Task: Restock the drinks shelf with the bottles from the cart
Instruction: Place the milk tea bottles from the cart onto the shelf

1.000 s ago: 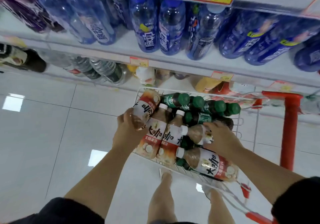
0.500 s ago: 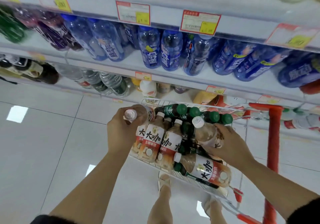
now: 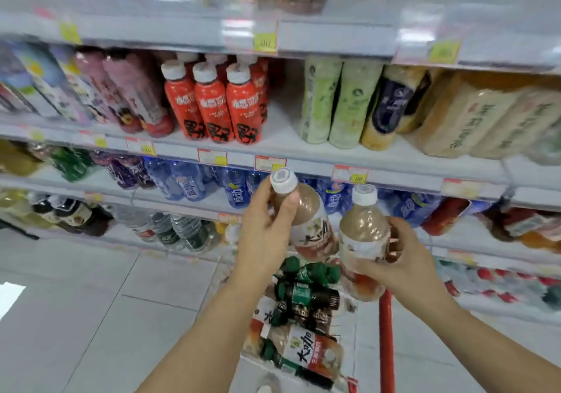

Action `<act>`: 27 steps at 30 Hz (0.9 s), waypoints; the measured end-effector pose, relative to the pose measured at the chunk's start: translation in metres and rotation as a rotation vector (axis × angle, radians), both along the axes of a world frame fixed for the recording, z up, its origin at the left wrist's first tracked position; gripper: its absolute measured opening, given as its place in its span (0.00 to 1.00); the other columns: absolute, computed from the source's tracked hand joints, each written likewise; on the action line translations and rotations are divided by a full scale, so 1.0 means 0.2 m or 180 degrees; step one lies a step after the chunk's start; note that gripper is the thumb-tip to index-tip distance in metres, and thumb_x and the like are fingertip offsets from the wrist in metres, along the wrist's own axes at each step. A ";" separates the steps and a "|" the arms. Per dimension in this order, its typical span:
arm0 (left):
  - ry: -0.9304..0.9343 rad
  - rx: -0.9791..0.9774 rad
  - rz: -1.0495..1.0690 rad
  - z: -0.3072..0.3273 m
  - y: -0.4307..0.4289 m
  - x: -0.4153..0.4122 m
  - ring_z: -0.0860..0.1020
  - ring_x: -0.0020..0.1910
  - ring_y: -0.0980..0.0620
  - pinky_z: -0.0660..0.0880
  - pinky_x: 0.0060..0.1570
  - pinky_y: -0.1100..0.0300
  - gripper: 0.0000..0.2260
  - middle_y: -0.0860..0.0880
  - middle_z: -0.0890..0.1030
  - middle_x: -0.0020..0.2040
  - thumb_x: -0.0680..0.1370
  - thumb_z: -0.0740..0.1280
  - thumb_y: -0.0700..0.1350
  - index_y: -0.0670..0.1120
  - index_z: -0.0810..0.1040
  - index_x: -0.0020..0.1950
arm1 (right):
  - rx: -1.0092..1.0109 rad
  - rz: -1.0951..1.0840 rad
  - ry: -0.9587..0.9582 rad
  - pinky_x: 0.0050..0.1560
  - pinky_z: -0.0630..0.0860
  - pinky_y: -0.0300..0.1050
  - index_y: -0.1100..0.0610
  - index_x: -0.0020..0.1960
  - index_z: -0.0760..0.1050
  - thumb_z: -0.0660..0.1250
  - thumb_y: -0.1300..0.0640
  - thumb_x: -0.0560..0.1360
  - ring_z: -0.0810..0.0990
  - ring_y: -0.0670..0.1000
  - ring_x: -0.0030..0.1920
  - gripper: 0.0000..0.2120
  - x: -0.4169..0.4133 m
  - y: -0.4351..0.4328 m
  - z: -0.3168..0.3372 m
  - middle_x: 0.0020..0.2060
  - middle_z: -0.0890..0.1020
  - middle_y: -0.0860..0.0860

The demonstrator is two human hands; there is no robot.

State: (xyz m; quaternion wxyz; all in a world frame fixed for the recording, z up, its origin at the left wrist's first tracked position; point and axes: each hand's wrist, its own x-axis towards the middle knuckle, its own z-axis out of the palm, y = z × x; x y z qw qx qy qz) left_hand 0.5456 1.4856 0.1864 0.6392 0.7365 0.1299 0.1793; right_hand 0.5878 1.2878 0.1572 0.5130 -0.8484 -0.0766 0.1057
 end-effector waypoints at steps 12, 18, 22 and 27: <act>-0.1725 0.0754 -0.0047 0.78 -0.72 0.18 0.76 0.54 0.60 0.72 0.54 0.66 0.10 0.55 0.78 0.53 0.77 0.63 0.46 0.59 0.71 0.56 | 0.0755 0.0037 -0.1303 0.43 0.75 0.28 0.41 0.51 0.66 0.78 0.65 0.61 0.78 0.35 0.45 0.31 0.12 -0.59 0.76 0.47 0.78 0.40; -0.2552 0.1396 0.0092 1.03 -0.79 0.32 0.75 0.56 0.50 0.72 0.58 0.55 0.11 0.47 0.76 0.54 0.78 0.63 0.40 0.43 0.72 0.60 | 0.0974 -0.0059 -0.2278 0.52 0.73 0.33 0.40 0.53 0.63 0.80 0.61 0.60 0.77 0.42 0.51 0.34 0.29 -0.59 1.05 0.51 0.76 0.47; -0.2800 0.1797 0.0234 1.12 -0.70 0.47 0.74 0.58 0.46 0.71 0.59 0.50 0.11 0.45 0.76 0.56 0.78 0.62 0.40 0.41 0.72 0.60 | 0.0793 -0.0206 -0.2913 0.53 0.71 0.32 0.36 0.56 0.61 0.79 0.54 0.60 0.75 0.43 0.53 0.35 0.47 -0.49 1.14 0.52 0.74 0.48; -0.2606 0.1756 0.0280 1.15 -0.53 0.70 0.73 0.57 0.50 0.70 0.59 0.57 0.11 0.50 0.75 0.56 0.78 0.61 0.45 0.47 0.72 0.60 | 0.0613 -0.0277 -0.2959 0.52 0.70 0.28 0.46 0.58 0.63 0.79 0.59 0.62 0.73 0.39 0.53 0.33 0.73 -0.32 1.19 0.53 0.72 0.48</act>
